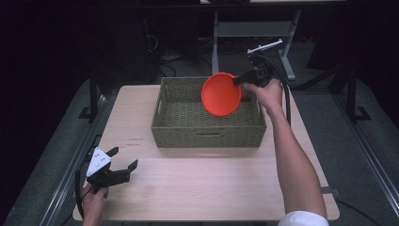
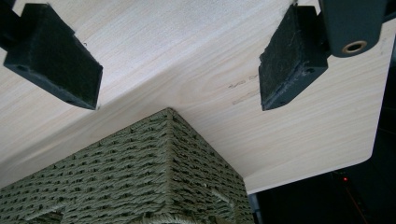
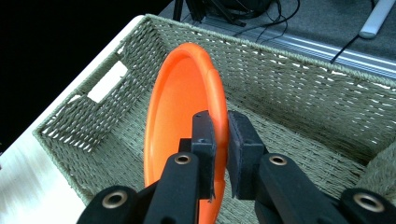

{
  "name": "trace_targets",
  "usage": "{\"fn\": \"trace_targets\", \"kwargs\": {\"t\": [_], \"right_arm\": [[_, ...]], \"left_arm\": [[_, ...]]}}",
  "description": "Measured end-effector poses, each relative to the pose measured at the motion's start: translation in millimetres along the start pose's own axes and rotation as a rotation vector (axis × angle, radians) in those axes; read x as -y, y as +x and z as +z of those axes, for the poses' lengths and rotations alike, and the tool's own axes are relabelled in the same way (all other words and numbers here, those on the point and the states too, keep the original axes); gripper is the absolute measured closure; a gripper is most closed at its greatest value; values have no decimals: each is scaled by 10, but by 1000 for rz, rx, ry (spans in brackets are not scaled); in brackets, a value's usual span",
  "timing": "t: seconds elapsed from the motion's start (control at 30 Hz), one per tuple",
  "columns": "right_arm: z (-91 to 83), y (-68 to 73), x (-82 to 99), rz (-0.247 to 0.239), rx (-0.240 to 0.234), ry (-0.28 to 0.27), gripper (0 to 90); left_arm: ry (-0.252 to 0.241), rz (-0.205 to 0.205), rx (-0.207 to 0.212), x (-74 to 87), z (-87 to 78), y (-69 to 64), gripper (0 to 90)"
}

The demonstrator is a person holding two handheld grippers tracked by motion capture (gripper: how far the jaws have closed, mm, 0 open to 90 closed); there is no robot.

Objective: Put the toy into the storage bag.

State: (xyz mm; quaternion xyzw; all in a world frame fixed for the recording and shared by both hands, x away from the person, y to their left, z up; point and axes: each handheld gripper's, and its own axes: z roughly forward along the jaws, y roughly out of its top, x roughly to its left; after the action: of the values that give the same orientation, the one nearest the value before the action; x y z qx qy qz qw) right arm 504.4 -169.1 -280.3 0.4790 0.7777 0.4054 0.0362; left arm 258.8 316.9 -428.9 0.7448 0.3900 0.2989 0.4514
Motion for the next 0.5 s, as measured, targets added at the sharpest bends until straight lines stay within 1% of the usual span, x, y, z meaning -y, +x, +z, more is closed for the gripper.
{"fn": "trace_targets", "kwargs": {"t": [0.13,0.2,0.27,0.33,0.5], "right_arm": [[45,-15,5,3,3,14,818],[84,-28,17,4,6,16,818],[95,-37,24,2,5,13,818],[136,-61,52,20,-2,17,818],[206,-93,111,26,0,29,818]], "left_arm": [[-3,0,-2,2,1,-10,130],[4,7,-1,3,-5,-5,130],[3,2,-3,6,-9,-2,130],[-1,2,-5,6,-17,5,130],[0,3,-4,5,-11,2,130]]}}
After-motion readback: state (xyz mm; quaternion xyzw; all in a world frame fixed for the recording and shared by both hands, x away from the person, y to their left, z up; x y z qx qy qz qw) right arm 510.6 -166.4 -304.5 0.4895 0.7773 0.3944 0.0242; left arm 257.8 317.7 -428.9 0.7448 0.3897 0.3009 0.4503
